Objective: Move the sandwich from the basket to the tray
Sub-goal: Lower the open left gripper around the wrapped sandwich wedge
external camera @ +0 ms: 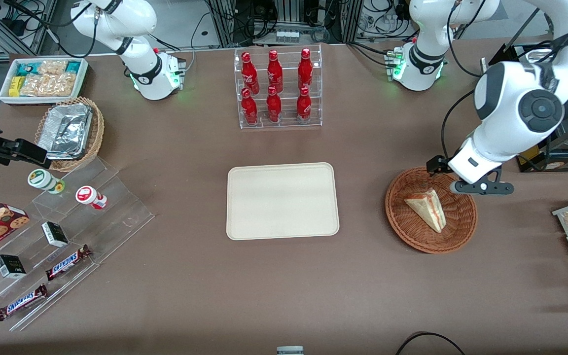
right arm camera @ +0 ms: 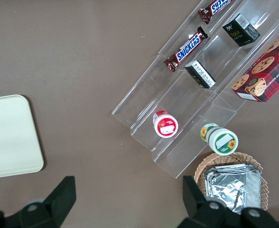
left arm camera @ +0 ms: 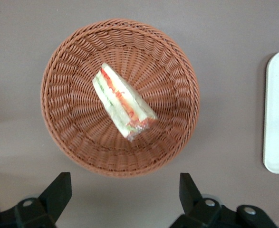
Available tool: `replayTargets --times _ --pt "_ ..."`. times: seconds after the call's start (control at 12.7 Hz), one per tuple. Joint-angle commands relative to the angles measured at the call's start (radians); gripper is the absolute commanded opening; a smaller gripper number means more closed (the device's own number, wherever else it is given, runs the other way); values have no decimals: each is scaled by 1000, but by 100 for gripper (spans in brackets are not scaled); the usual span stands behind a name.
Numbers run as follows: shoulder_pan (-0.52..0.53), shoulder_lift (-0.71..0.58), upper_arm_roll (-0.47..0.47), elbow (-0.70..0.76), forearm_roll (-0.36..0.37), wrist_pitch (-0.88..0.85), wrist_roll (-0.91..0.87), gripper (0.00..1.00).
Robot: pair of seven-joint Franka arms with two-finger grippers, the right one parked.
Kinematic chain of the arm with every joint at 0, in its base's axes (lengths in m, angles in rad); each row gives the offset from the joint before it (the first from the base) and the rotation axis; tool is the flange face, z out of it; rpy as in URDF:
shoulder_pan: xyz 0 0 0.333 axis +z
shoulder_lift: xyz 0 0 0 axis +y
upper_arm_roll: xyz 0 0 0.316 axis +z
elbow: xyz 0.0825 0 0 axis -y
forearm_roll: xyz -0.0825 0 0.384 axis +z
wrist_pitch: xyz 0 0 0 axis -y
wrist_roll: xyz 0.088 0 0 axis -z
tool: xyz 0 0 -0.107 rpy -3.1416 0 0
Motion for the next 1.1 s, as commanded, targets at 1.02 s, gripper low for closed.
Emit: replayTargets --times 1.02 --pt "13 134 5 -113 -49 287 -595 100"
